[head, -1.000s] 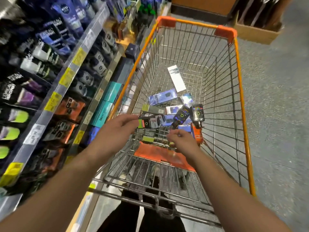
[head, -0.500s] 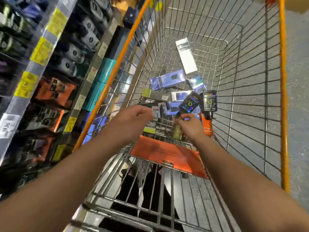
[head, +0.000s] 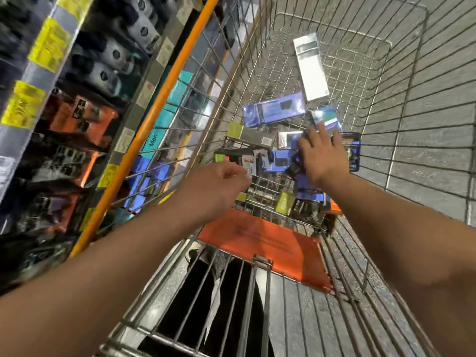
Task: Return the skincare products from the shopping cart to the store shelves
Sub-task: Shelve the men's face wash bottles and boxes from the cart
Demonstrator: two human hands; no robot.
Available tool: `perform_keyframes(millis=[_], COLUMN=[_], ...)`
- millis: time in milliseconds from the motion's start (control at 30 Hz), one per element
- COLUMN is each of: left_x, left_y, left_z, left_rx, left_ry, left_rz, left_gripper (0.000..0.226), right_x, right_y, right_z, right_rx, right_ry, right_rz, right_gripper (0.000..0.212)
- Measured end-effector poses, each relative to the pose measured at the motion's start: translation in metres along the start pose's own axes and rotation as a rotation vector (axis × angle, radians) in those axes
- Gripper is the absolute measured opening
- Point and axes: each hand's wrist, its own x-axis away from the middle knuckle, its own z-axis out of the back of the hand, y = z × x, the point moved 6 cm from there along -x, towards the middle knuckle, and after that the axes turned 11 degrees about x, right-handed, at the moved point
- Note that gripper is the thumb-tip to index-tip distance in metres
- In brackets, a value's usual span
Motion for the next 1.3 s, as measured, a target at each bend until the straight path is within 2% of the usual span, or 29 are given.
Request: perform_keyframes(millis=[233, 367, 500, 700, 800, 900, 1000, 1067, 1167, 1300], left_x=[-0.007, -0.009, -0.007, -0.001, 0.0, 0.001, 0.002, 0.005, 0.011, 0.031], left_y=[-0.005, -0.006, -0.006, -0.004, -0.004, -0.002, 0.003, 0.008, 0.015, 0.032], left_z=[-0.003, -0.004, -0.003, 0.0, 0.001, 0.003, 0.005, 0.008, 0.013, 0.021], left_rx=[0.045, 0.082, 0.092, 0.069, 0.041, 0.039, 0.056, 0.092, 0.103, 0.176], left_ry=[0.015, 0.005, -0.003, -0.023, -0.022, -0.016, -0.011, 0.001, -0.001, 0.005], left_rz=[0.016, 0.014, 0.01, 0.008, 0.006, 0.014, -0.009, -0.035, -0.076, -0.132], left_gripper=[0.027, 0.024, 0.025, 0.027, 0.028, 0.025, 0.016, 0.012, 0.02, 0.02], right_x=[-0.004, 0.001, 0.004, -0.003, -0.003, 0.008, 0.023, 0.034, 0.054, 0.088], right_y=[-0.009, -0.011, -0.008, 0.0, 0.0, -0.003, -0.003, 0.001, 0.006, 0.009], right_z=[0.003, 0.004, -0.002, -0.01, -0.01, -0.009, 0.002, 0.019, 0.051, 0.108], right_rx=[0.128, 0.122, -0.033, -0.155, -0.058, -0.07, -0.195, -0.379, -0.698, -0.992], right_ry=[-0.075, -0.097, -0.118, -0.164, -0.191, -0.14, -0.095, -0.054, -0.014, 0.108], right_rz=[0.005, -0.037, -0.046, -0.039, -0.026, -0.028, -0.056, -0.118, -0.217, -0.315], right_gripper=[0.06, 0.044, 0.061, 0.069, 0.061, 0.053, 0.05, 0.043, 0.037, 0.042])
